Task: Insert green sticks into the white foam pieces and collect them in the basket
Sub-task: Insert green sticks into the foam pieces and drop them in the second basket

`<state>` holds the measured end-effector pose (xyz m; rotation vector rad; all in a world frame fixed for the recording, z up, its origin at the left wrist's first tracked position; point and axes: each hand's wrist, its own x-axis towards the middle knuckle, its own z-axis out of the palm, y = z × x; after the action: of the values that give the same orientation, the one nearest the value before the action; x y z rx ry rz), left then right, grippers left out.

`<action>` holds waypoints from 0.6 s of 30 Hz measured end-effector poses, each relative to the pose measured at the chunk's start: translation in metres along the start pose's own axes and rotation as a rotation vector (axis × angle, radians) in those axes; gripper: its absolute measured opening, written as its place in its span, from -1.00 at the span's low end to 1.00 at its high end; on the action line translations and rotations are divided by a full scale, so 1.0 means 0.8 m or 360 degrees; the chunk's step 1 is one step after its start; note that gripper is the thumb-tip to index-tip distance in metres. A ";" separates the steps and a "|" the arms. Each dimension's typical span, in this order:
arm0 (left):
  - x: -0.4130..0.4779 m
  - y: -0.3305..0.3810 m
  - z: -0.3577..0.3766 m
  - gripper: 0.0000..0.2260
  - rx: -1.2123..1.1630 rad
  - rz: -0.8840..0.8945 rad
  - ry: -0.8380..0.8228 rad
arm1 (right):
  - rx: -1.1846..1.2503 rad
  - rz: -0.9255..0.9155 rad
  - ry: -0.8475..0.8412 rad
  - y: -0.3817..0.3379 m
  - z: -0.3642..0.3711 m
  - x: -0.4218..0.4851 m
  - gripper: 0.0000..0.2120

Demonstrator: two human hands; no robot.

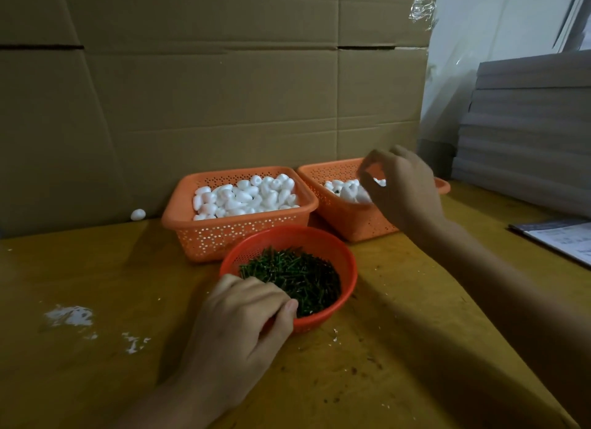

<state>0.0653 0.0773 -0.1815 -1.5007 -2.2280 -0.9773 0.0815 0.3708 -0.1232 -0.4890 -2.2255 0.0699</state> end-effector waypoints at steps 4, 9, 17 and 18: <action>0.000 -0.012 0.001 -0.60 0.0074 -0.0043 -0.0086 | 0.0334 -0.0570 -0.0606 -0.082 -0.011 -0.018 -0.85; -0.001 -0.024 0.008 -0.58 0.0069 -0.0052 -0.0090 | -0.0030 -0.0945 -0.1239 -0.135 0.028 -0.061 -0.69; -0.002 -0.028 0.020 -0.59 0.0024 -0.0070 -0.0070 | 0.0138 -0.0942 -0.1142 -0.132 0.038 -0.074 -0.80; -0.002 -0.030 0.023 -0.61 0.0067 -0.0016 -0.0041 | 0.0133 -0.0945 -0.1141 -0.132 0.039 -0.074 -0.82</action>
<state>0.0472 0.0828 -0.2050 -1.4939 -2.2616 -0.9135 0.0583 0.2546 -0.1640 0.3175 -2.9599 0.0247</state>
